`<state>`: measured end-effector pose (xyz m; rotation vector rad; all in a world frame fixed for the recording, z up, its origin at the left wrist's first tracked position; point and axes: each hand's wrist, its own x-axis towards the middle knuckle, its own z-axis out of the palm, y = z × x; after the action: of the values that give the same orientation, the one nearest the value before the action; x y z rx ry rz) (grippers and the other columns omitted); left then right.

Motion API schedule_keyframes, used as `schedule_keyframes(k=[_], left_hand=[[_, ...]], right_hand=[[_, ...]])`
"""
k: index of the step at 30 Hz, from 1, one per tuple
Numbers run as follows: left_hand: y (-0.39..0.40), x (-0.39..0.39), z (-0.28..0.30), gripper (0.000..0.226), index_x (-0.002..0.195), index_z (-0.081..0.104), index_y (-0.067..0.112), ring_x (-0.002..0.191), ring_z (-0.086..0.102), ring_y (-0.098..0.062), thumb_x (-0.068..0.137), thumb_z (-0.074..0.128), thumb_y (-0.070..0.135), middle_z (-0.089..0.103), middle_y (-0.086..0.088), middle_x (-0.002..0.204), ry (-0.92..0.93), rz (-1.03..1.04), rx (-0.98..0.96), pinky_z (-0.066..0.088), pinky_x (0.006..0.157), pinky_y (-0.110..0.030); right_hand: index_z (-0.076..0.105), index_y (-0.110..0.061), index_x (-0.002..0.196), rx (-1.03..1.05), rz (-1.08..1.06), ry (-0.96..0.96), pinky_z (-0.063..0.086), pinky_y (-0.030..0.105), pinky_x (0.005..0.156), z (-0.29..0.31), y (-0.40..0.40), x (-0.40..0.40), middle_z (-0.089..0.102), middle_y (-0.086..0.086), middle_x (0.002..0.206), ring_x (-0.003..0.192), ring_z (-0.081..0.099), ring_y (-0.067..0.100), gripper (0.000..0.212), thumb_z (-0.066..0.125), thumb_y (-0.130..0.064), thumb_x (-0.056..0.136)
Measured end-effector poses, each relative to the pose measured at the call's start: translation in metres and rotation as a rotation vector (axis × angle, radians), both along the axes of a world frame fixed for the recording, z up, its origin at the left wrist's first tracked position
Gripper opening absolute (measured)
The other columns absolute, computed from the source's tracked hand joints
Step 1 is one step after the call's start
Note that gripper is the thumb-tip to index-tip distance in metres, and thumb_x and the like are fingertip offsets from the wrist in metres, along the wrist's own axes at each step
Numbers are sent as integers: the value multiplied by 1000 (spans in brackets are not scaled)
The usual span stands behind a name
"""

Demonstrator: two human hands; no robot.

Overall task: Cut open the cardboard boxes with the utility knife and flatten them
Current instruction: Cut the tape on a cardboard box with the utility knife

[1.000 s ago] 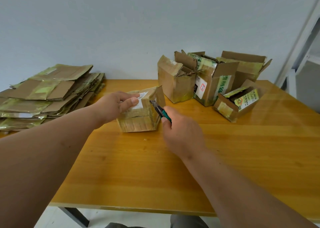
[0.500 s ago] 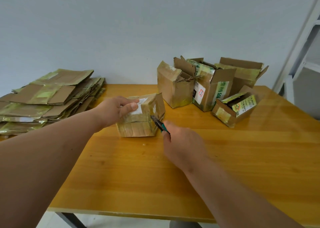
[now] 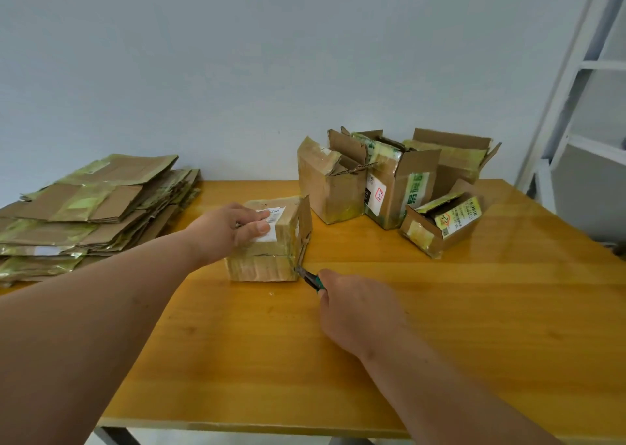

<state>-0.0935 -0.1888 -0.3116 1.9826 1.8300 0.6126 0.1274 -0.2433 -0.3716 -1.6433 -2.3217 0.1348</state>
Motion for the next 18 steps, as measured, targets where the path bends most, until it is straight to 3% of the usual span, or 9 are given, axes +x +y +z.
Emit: schedule_keyframes(k=[6, 10, 13, 15, 18], left_hand=[[0, 9, -1, 62, 138, 54, 32, 127, 42, -23, 83, 51, 61, 42, 4, 143, -31, 71, -11, 41, 102, -40], [5, 19, 6, 80, 140, 50, 34, 127, 41, -25, 70, 51, 72, 37, 4, 143, 69, 51, -104, 45, 102, -46], [14, 19, 16, 62, 144, 42, 35, 120, 41, -22, 87, 65, 46, 28, 7, 142, 98, -22, -238, 56, 79, -30], [17, 15, 23, 64, 146, 39, 33, 117, 41, -20, 89, 68, 31, 26, 7, 141, 119, -42, -308, 55, 69, -23], [16, 10, 27, 69, 148, 38, 29, 110, 48, -19, 87, 67, 43, 31, 6, 133, 261, -38, -265, 55, 77, -27]], right_hand=[[58, -27, 116, -102, -33, -19, 50, 32, 64, 7, 4, 13, 54, -7, 84, 76, 57, 15, 24, 40, -24, 101], [58, -27, 115, -133, -120, 172, 48, 33, 63, 8, 3, 21, 59, -7, 85, 76, 57, 14, 23, 39, -30, 103], [58, -26, 111, -243, -225, 369, 58, 38, 70, 7, 14, 17, 62, -4, 85, 76, 64, 17, 20, 41, -31, 103], [60, -19, 111, -379, -278, 568, 61, 41, 74, 10, 19, 15, 62, 0, 80, 74, 66, 19, 22, 42, -26, 101], [62, -1, 115, -514, -271, 724, 59, 40, 70, 16, 21, 13, 59, 5, 71, 65, 61, 22, 28, 47, -15, 95]])
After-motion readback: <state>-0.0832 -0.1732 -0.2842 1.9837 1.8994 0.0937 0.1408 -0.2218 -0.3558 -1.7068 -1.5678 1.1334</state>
